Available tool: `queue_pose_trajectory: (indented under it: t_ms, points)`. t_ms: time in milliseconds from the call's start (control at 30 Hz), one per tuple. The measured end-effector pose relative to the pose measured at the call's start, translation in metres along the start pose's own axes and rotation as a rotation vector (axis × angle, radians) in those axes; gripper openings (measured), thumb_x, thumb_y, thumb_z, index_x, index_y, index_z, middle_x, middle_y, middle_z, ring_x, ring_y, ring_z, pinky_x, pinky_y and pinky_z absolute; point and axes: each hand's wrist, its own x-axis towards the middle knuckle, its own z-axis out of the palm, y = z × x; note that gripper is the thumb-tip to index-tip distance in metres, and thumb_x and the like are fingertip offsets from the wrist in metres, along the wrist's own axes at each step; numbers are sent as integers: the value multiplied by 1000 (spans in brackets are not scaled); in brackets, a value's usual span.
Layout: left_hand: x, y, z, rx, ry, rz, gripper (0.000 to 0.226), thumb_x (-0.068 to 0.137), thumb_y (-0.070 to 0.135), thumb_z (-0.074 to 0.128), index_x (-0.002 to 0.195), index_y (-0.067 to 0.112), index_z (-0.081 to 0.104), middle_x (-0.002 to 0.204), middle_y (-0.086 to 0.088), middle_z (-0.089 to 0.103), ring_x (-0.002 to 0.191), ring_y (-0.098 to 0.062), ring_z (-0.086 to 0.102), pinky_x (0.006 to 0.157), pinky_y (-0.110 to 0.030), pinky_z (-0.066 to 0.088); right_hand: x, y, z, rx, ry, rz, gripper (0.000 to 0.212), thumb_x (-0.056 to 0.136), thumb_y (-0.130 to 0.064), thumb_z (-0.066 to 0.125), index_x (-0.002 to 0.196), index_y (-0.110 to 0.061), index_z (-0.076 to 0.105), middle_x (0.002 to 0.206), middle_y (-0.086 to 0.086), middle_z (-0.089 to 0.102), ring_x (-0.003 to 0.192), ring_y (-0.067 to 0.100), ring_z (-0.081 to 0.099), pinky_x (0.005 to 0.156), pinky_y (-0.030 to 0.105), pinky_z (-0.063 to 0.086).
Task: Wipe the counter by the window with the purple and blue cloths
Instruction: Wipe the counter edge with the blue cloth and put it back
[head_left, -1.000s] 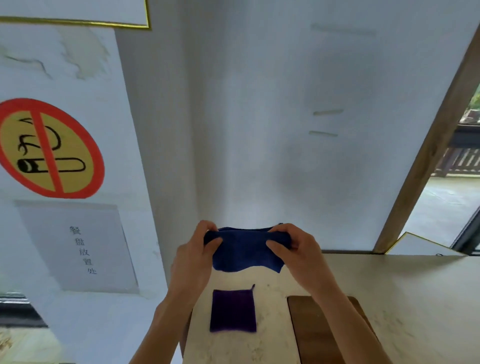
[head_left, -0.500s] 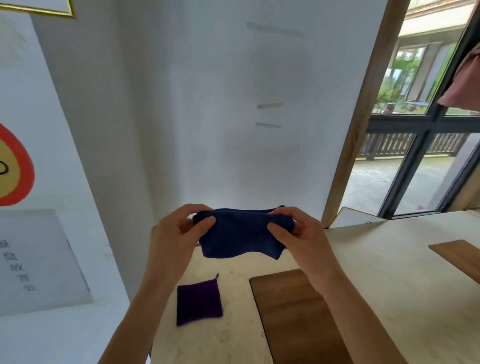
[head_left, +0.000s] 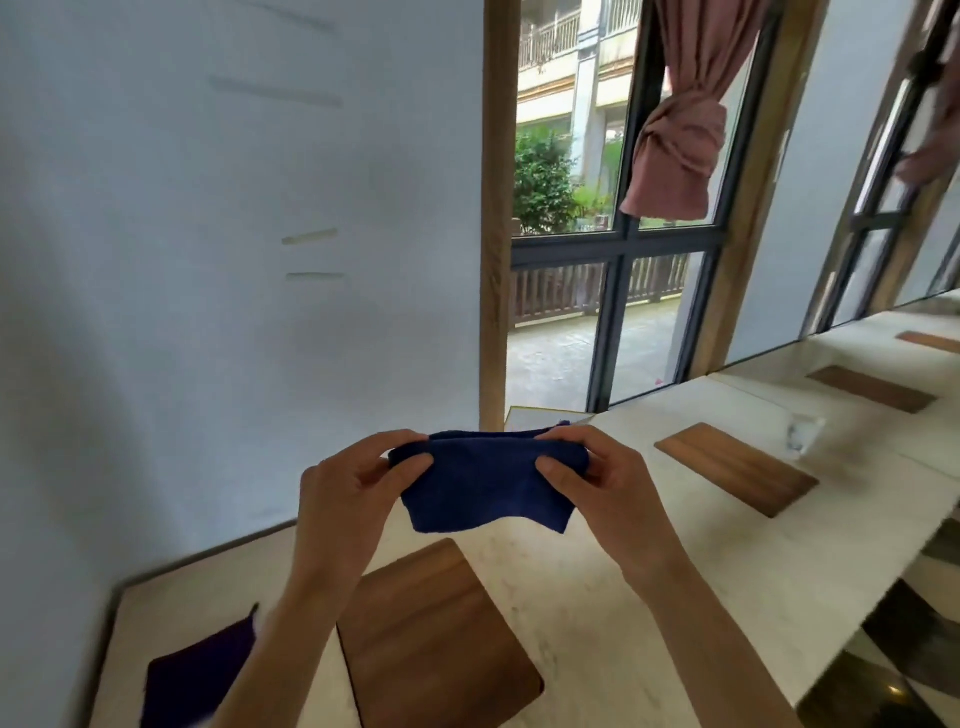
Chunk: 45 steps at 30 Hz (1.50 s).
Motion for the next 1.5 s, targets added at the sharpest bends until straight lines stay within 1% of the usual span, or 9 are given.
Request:
queue_pose_trajectory:
  t_ms: [67, 167, 267, 433, 567, 767, 1133, 1333, 1500]
  points:
    - [-7, 12, 47, -6, -31, 11, 35, 88, 21, 73, 86, 56, 68, 76, 31, 74, 78, 2, 72, 69, -7, 54, -4, 15, -49, -31, 36, 12, 20, 93, -15, 72, 105, -30, 70, 92, -10, 78, 82, 7, 74, 68, 11, 56]
    - [-20, 29, 119, -17, -67, 19, 43, 89, 23, 71, 79, 64, 65, 74, 44, 68, 80, 8, 70, 70, 0, 48, -11, 37, -119, -59, 64, 14, 32, 90, -10, 74, 94, -41, 71, 78, -21, 77, 74, 1, 72, 61, 8, 52]
    - [-29, 45, 180, -59, -100, -9, 49, 89, 25, 70, 80, 73, 63, 79, 43, 69, 83, 8, 69, 72, -2, 49, -16, 58, -176, -109, 79, 47, 35, 89, -12, 75, 91, -47, 70, 75, -25, 75, 71, -4, 70, 59, 6, 49]
    - [-29, 66, 265, -103, -93, -34, 39, 86, 20, 73, 82, 59, 71, 81, 33, 74, 84, 8, 69, 68, 0, 47, -6, 97, -254, -61, 116, 122, 24, 88, -14, 75, 98, -36, 77, 88, -17, 79, 81, 7, 75, 67, 23, 60]
    - [-19, 69, 327, -154, -86, -64, 32, 86, 12, 73, 91, 43, 77, 84, 29, 75, 84, 8, 69, 66, 0, 47, 13, 131, -296, -12, 136, 165, 27, 89, -10, 75, 101, -33, 77, 91, -14, 80, 85, 9, 75, 69, 26, 61]
    - [7, 45, 415, -221, -37, -110, 34, 83, 9, 75, 88, 42, 79, 86, 20, 78, 82, 0, 72, 65, -5, 51, 58, 198, -344, 11, 121, 213, 25, 89, -14, 76, 106, -32, 76, 96, -6, 81, 93, 15, 76, 79, 36, 64]
    - [56, -34, 596, -270, -12, -382, 33, 84, 7, 76, 88, 39, 79, 88, 16, 79, 89, -4, 72, 68, -11, 55, 160, 340, -430, 18, -28, 397, 28, 90, -13, 75, 101, -39, 77, 104, -8, 79, 102, 17, 73, 82, 34, 64]
    - [72, -67, 628, -216, 73, -519, 29, 84, 9, 76, 88, 37, 79, 90, 13, 79, 82, -7, 73, 68, -13, 55, 202, 401, -422, 22, -148, 458, 29, 93, -12, 71, 111, -35, 72, 108, -23, 73, 106, 7, 68, 91, 37, 63]
    - [60, -97, 648, -166, 150, -663, 23, 86, 12, 73, 91, 34, 78, 90, 13, 78, 81, -8, 73, 71, -21, 58, 213, 455, -399, 78, -244, 517, 39, 96, -8, 66, 108, -45, 69, 110, -24, 70, 107, 7, 68, 90, 33, 62]
